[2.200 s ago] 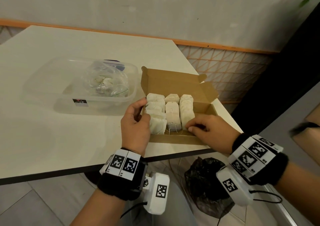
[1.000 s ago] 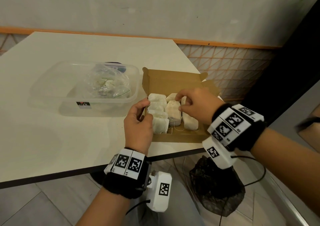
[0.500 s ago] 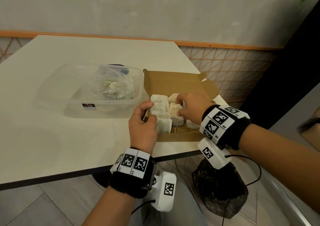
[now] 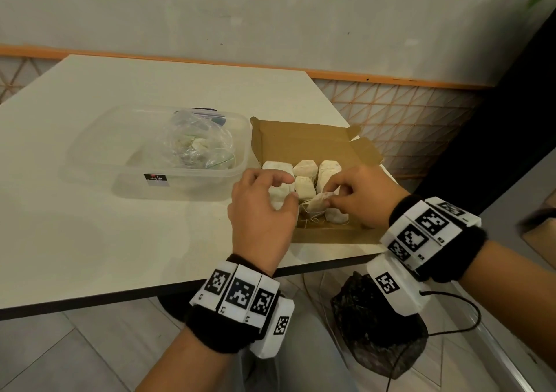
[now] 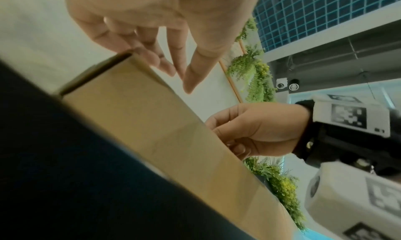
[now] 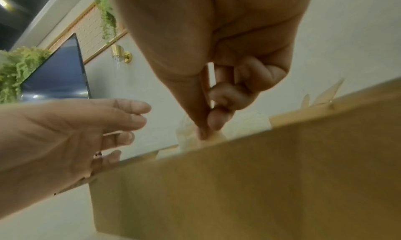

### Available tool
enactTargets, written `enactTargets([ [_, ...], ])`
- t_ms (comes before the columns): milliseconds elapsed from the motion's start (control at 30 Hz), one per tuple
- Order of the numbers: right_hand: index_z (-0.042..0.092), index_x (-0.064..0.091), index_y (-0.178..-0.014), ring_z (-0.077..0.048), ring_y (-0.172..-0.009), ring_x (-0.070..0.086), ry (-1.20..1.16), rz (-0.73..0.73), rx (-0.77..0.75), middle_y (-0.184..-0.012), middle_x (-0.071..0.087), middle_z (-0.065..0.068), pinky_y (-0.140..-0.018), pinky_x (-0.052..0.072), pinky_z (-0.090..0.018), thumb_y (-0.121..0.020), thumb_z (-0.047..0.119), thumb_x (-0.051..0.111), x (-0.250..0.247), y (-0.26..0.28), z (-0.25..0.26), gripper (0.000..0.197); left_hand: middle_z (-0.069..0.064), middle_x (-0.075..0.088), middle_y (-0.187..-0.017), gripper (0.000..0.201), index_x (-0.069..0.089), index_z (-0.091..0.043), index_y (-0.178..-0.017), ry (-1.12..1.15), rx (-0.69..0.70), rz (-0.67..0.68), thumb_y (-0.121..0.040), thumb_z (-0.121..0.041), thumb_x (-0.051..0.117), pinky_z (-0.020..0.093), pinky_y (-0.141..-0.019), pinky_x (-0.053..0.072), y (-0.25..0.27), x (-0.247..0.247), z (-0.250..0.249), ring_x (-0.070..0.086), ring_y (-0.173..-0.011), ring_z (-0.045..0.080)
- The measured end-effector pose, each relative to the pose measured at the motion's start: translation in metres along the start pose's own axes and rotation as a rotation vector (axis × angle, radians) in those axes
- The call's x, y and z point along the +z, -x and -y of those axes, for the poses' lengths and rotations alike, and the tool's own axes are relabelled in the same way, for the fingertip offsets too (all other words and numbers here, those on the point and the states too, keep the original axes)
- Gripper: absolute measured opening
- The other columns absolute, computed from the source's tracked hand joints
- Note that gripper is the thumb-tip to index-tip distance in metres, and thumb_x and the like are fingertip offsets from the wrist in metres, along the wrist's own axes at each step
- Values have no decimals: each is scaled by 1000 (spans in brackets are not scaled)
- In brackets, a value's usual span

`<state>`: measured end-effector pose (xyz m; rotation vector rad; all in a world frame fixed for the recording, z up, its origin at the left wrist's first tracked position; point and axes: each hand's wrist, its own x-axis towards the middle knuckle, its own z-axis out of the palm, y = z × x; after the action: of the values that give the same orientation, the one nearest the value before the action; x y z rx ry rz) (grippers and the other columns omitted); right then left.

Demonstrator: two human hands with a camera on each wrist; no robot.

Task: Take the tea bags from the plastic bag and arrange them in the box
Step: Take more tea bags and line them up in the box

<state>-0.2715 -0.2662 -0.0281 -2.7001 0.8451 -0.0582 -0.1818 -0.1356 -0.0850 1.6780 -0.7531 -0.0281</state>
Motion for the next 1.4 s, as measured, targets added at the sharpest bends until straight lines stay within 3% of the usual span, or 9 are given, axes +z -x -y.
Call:
enactTargets([
  [100, 17, 68, -97, -1, -61, 49, -33, 61, 21, -67, 55, 10, -55, 36, -14, -84, 20, 66, -7, -9, 3, 13, -16, 49, -96, 25, 57, -37, -87, -28, 8, 39, -79, -16, 69, 46, -87, 47, -8, 3, 1, 52, -97, 19],
  [300, 14, 62, -104, -16, -77, 56, -69, 24, 98, -77, 58, 2, -59, 41, -20, -83, 20, 67, 4, -34, 13, 23, -11, 50, -99, 25, 60, -33, -87, -37, -9, 32, -78, -11, 68, 48, -86, 47, -10, 5, 13, 53, -96, 19],
  [433, 18, 53, -96, -16, -65, 58, -183, -12, 167, -70, 62, -2, -63, 47, -28, -80, 21, 69, 6, -32, 6, 23, -7, 52, -101, 26, 65, -23, -93, -69, 33, 43, -78, -2, 62, 48, -86, 47, -6, 4, 24, 51, -98, 19],
  [567, 10, 62, -91, -8, -52, 55, -225, 61, 217, -53, 60, 2, -61, 45, -25, -83, 21, 67, 10, -25, 3, 15, -4, 53, -102, 26, 67, -18, -94, -65, 61, 14, -78, 2, 61, 45, -87, 46, -3, 7, 29, 49, -100, 18],
  [733, 2, 66, -96, -9, -53, 55, -228, 91, 248, -55, 61, 0, -60, 46, -21, -89, 22, 59, 15, -31, 8, 23, -6, 52, -101, 27, 66, -18, -93, -46, 61, 4, -78, 4, 61, 40, -89, 45, -3, 8, 30, 47, -102, 17],
  [933, 14, 58, -55, -6, -45, 49, -216, 152, 273, -57, 63, 1, -50, 40, -17, -90, 27, 57, 17, -36, 9, 37, -7, 51, -100, 28, 67, -17, -93, -25, 66, 6, -77, 5, 61, 36, -87, 45, -3, 7, 31, 48, -101, 17],
  [1100, 11, 55, -53, -6, -33, 43, -346, 195, 329, -48, 58, -1, -35, 35, -17, -88, 23, 59, 16, -35, 12, 38, -6, 51, -101, 29, 66, -18, -92, -16, 59, 11, -77, 6, 59, 30, -86, 43, -2, 7, 30, 46, -102, 16],
  [1233, 9, 53, -53, -16, -43, 40, -501, 234, 389, -66, 56, -14, -43, 33, -25, -87, 17, 61, 16, -38, 14, 36, -5, 51, -101, 29, 66, -18, -92, -14, 63, 13, -77, 6, 59, 31, -86, 43, -2, 7, 30, 46, -102, 17],
  [1400, 7, 52, -55, -11, -39, 40, -551, 245, 400, -63, 55, -11, -43, 31, -24, -89, 15, 59, 14, -37, 16, 36, -6, 50, -100, 29, 66, -18, -92, -12, 48, 21, -78, 6, 58, 29, -86, 42, -3, 6, 29, 46, -102, 16],
])
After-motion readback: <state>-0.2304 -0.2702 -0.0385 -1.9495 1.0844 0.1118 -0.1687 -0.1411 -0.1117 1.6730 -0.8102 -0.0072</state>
